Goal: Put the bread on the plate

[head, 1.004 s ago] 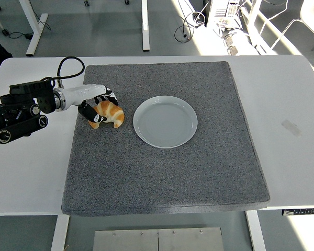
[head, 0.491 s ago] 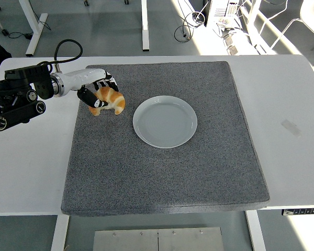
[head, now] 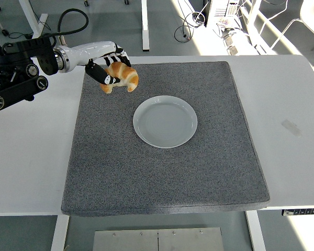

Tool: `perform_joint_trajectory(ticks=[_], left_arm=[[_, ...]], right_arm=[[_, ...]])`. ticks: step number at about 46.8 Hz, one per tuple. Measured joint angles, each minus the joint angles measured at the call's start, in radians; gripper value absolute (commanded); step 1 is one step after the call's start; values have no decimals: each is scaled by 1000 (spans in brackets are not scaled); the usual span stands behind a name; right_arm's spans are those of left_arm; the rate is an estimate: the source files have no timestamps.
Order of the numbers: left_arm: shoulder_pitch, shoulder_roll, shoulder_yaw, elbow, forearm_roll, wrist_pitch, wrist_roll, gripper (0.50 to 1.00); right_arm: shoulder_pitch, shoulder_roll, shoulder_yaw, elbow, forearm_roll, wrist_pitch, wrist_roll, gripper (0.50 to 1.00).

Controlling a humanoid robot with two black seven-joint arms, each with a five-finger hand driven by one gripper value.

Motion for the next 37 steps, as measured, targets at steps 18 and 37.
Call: perform_joint_trajectory(ticks=[18, 37], left_arm=[[14, -93, -9, -24, 8, 5, 1, 613], [53, -177, 4, 10, 17, 11, 3, 616]], right_arm=[[0, 0, 0, 0, 0, 0, -1, 1000], [0, 0, 0, 0, 0, 0, 0, 1000]])
